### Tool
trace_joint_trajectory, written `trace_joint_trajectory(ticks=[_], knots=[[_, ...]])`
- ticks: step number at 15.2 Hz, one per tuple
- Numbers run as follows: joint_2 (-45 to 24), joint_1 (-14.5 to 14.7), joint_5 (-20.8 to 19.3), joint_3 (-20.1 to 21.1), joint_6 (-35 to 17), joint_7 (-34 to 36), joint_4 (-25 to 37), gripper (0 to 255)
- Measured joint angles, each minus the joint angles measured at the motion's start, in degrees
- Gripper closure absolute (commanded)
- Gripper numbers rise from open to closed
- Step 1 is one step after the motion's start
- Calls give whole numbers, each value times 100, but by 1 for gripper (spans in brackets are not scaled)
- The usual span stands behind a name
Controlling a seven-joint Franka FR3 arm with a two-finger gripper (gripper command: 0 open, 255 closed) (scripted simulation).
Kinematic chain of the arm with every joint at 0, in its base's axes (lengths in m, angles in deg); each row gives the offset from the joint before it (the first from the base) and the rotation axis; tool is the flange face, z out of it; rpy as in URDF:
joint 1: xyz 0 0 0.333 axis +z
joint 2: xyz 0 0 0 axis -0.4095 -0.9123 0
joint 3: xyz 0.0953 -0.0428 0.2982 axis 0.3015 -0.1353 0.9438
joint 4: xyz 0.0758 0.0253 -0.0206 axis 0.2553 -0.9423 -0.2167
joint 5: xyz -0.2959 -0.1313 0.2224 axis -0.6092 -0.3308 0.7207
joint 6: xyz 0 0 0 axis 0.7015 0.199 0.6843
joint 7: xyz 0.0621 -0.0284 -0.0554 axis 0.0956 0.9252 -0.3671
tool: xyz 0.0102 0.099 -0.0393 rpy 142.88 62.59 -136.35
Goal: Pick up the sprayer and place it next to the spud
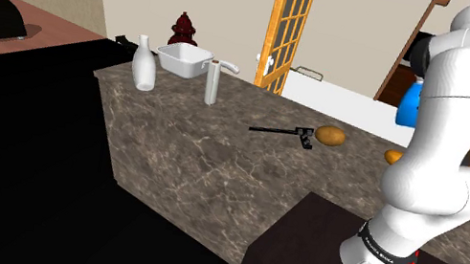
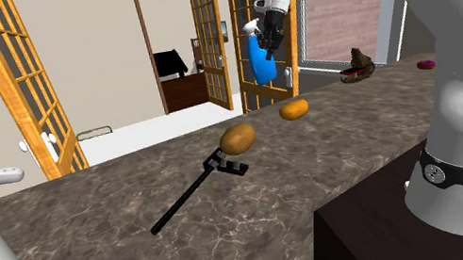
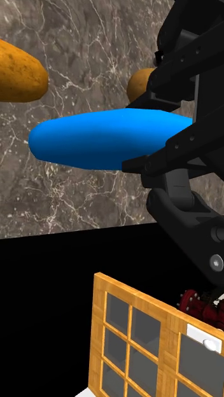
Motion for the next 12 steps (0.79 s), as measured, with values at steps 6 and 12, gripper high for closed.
trace_joint_trajectory(ticks=[6, 12], knots=[[-127, 26, 124, 81, -302, -205, -306, 255], [-285, 43, 289, 199, -611, -398, -582, 255]])
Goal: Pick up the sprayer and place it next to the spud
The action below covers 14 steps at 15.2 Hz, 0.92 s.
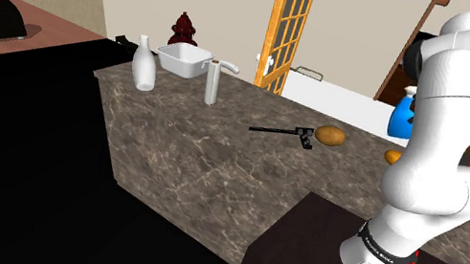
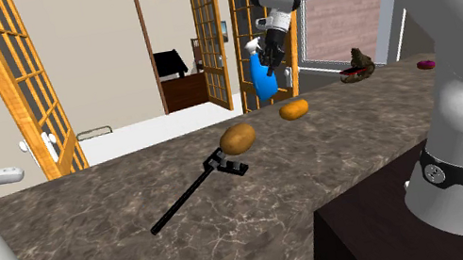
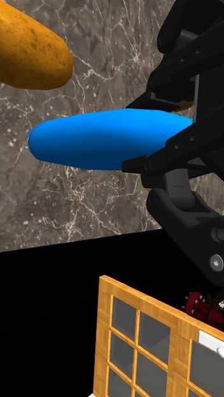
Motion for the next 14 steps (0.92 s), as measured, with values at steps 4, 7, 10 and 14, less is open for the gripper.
trace_joint_trajectory(ticks=[4, 7, 10, 14], knots=[[-137, -52, 124, 102, -156, -123, -98, 255], [-235, -78, 223, 177, -298, -238, -209, 255], [-342, -115, 324, 262, -413, -324, -269, 255], [-493, -178, 462, 380, -558, -445, -332, 255]])
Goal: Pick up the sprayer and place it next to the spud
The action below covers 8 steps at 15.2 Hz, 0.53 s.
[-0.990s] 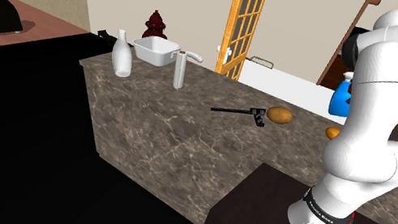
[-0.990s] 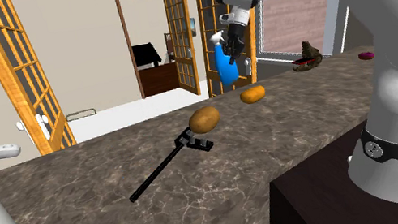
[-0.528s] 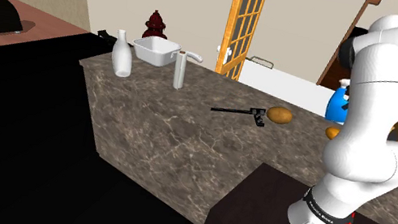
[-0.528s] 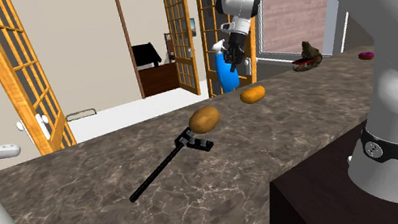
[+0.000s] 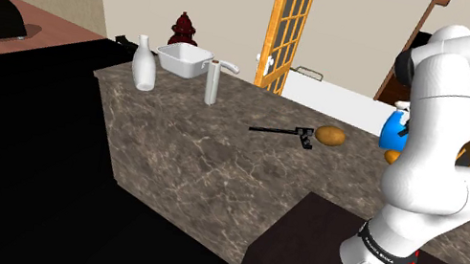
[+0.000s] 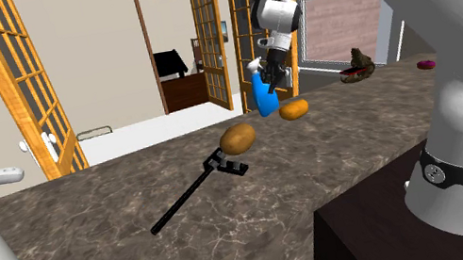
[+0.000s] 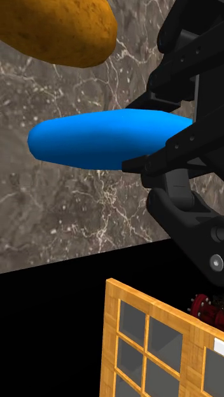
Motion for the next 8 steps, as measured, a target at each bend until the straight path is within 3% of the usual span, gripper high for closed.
trace_joint_trajectory(ticks=[8], knots=[[-52, -38, 68, 24, -78, -63, -20, 255]])
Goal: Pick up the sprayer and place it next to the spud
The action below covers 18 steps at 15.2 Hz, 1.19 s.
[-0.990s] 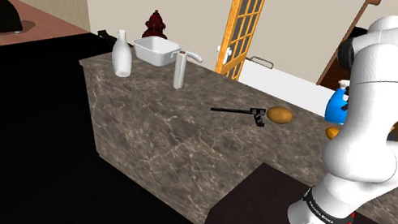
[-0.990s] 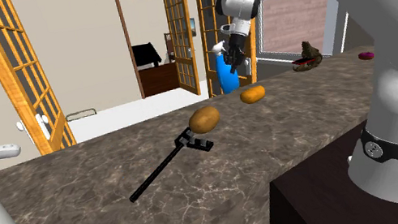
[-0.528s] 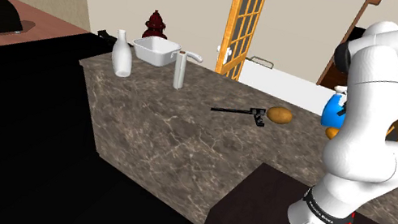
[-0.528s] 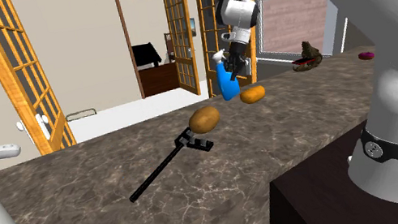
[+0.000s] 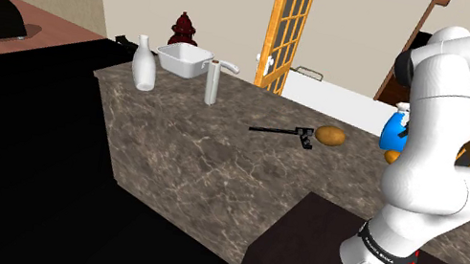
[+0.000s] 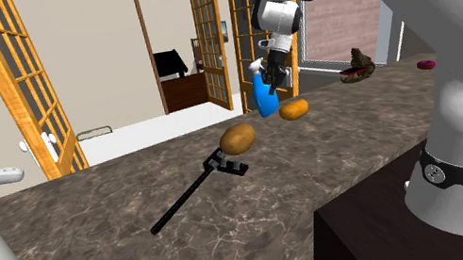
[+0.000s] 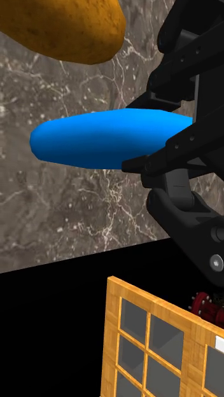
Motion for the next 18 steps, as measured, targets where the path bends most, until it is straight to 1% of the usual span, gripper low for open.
trace_joint_trajectory(ticks=[1, 7, 10, 11, 18], knots=[[-4, -4, 2, 1, 1, 0, 6, 0], [-22, 6, 2, 26, 13, 0, -7, 0], [141, -34, -179, -123, 241, 57, 100, 0], [177, -91, -248, -166, 375, 119, 241, 0], [232, -99, -307, -212, 457, 147, 283, 0]])
